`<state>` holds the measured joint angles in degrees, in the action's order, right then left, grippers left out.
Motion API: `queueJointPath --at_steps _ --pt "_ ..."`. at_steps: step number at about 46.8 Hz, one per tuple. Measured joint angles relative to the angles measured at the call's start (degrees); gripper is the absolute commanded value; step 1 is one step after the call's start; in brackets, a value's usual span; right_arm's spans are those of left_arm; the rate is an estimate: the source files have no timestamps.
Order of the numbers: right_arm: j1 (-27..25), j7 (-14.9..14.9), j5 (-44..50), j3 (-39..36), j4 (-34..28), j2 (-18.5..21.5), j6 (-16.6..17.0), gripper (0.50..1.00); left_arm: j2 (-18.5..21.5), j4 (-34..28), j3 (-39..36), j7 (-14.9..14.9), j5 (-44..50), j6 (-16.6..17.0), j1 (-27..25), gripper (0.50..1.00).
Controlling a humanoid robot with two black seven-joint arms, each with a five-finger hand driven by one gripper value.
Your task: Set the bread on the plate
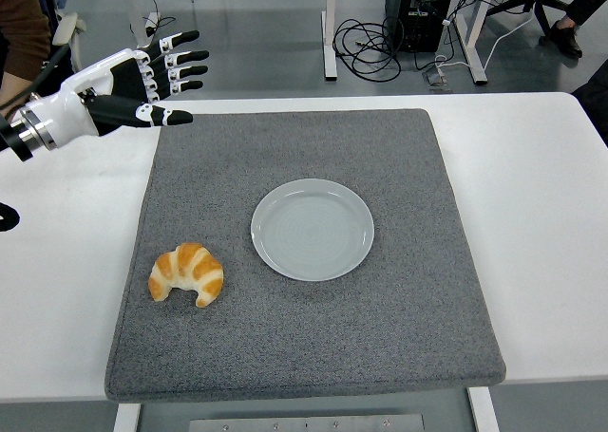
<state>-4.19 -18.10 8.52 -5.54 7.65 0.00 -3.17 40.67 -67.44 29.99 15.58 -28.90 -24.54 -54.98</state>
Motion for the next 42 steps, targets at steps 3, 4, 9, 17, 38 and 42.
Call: queueJointPath --at_steps 3,4,9,17,38,42 --pt "0.0 0.0 0.0 0.0 0.0 0.0 0.0 1.000 1.5 -3.5 0.0 -0.3 -3.0 1.0 -0.5 0.960" --pt "0.0 0.0 0.0 0.0 0.0 0.0 0.0 1.000 2.2 -4.9 0.0 -0.5 -4.1 1.3 -0.6 0.960" --pt "0.0 0.0 0.0 0.0 0.0 0.0 0.0 1.000 4.7 -10.1 -0.1 -0.7 -8.7 2.4 -0.9 0.957" --pt "0.0 0.0 0.0 0.1 0.0 0.0 0.0 1.000 7.8 -15.0 -0.1 -0.7 -15.8 2.5 -1.5 0.951" --pt "0.1 0.0 0.0 0.1 0.0 0.0 0.0 1.000 12.7 -19.1 -4.8 -0.4 -39.4 1.9 -2.2 0.951" --pt "0.1 0.0 0.0 0.1 0.0 0.0 0.0 1.000 12.9 -19.4 -4.9 -0.4 -41.9 2.1 -1.3 0.951"
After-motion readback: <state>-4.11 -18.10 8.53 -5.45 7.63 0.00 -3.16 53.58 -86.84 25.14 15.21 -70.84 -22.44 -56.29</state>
